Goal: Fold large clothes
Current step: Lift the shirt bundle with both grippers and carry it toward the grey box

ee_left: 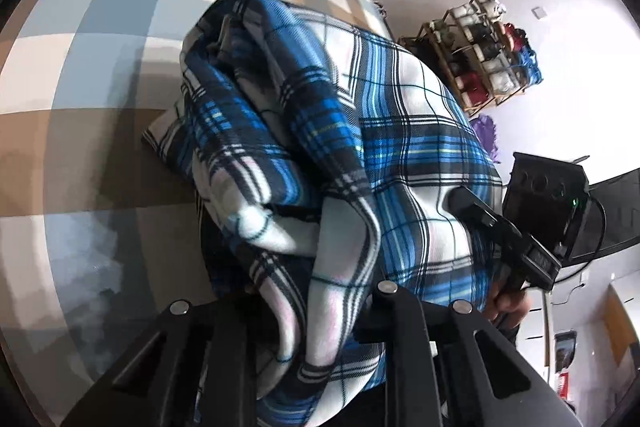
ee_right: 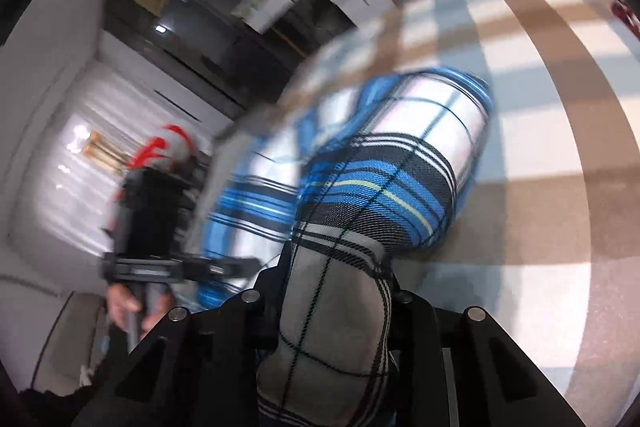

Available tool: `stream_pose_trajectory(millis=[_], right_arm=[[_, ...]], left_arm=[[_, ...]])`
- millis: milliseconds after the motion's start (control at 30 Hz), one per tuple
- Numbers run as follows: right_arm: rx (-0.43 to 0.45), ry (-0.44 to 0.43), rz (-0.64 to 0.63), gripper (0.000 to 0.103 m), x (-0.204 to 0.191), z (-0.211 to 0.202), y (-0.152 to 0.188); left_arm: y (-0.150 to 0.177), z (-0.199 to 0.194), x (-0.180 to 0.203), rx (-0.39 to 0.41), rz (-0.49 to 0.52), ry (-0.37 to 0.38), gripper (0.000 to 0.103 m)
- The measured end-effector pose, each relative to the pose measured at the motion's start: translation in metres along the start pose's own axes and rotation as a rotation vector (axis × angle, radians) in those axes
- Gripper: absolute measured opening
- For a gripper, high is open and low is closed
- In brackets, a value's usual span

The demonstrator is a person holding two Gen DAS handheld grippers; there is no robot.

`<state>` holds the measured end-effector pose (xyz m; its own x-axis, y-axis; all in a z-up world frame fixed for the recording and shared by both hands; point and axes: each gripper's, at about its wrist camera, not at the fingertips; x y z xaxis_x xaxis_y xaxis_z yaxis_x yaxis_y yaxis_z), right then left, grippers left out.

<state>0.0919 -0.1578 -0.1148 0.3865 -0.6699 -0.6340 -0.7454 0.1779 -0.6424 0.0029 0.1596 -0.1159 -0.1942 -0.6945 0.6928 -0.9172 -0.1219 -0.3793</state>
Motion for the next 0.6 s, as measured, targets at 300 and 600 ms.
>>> stream_pose_trajectory(millis=[300,600], right_arm=[[0.058,-0.021,0.004,0.026,-0.059,-0.033,-0.034],[0.075,-0.062,-0.105,0.026,-0.189,-0.021,-0.096]], left_arm=[[-0.011,-0.052,0.037,0.048,0.014,0.068,0.015],[-0.044,-0.173,0.063,0.193,0.013,0.006,0.015]])
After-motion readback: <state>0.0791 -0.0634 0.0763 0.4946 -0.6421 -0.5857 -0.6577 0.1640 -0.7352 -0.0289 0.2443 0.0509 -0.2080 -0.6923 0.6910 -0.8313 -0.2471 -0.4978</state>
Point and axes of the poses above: each gripper's, at about its wrist camera, not at the fingertips, and z roughly the way its jaws point, x to its right, y to its underside, and after that the axes turned 9 degrees about x, right-handed
